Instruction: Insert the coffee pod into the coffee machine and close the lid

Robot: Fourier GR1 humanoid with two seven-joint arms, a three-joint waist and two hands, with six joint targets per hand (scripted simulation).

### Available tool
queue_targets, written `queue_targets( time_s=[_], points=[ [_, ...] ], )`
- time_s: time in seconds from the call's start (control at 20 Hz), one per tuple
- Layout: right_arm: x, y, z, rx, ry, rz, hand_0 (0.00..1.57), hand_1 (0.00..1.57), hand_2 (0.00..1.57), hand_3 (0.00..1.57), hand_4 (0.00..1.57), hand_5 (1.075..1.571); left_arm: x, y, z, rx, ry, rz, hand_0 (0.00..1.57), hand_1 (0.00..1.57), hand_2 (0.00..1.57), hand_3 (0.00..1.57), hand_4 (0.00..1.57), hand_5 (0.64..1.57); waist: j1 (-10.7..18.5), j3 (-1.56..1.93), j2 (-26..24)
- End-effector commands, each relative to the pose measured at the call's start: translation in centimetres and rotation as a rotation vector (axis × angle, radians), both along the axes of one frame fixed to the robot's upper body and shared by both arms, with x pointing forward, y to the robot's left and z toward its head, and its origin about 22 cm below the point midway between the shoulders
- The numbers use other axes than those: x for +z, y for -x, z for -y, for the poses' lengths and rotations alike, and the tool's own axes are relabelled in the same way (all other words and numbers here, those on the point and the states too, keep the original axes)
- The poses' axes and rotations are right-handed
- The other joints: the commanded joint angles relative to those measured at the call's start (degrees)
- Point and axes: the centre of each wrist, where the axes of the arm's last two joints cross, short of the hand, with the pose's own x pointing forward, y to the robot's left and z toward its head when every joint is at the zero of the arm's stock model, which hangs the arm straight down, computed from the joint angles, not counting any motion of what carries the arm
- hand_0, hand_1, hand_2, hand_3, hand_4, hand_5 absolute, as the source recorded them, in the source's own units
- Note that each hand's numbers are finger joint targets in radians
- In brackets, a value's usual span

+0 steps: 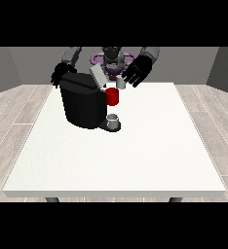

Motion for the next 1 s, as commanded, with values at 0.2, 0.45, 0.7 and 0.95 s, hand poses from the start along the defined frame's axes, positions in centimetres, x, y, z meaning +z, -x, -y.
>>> queue_targets(
  time_s=[0.2, 0.45, 0.7, 0.95],
  points=[
    [-1.5, 0.7, 1.6, -0.024, -0.003, -0.043, 0.00, 0.00, 0.00, 0.00, 0.48, 1.571, -1.7, -0.5, 3.9, -0.017, -0.003, -0.043, 1.31, 1.31, 1.33, 1.24, 0.49, 1.571, -0.3, 0.02, -1.7],
    [-0.8, 1.0, 0.6, -0.047, 0.014, -0.008, 0.00, 0.00, 0.00, 0.00, 0.52, 1.571, -0.8, -0.5, 2.0, -0.010, -0.014, -0.042, 1.30, 1.30, 1.33, 1.23, 0.50, 1.571, -0.7, 0.00, -0.8],
    [0.3, -0.7, 3.9, -0.074, -0.021, 0.026, 0.00, 0.00, 0.00, 0.00, 0.54, 1.571, 1.2, -0.6, 3.3, -0.036, -0.013, -0.012, 1.26, 1.26, 1.30, 1.21, 0.51, 1.571, 0.1, 0.03, 2.1],
    [0.9, 0.0, 1.9, -0.053, -0.005, 0.029, 0.00, 0.00, 0.00, 0.00, 0.51, 1.571, -1.0, -0.5, 1.9, -0.038, -0.036, -0.006, 1.18, 1.18, 1.26, 1.19, 0.50, 1.571, 0.0, 0.00, 2.1]
  ],
)
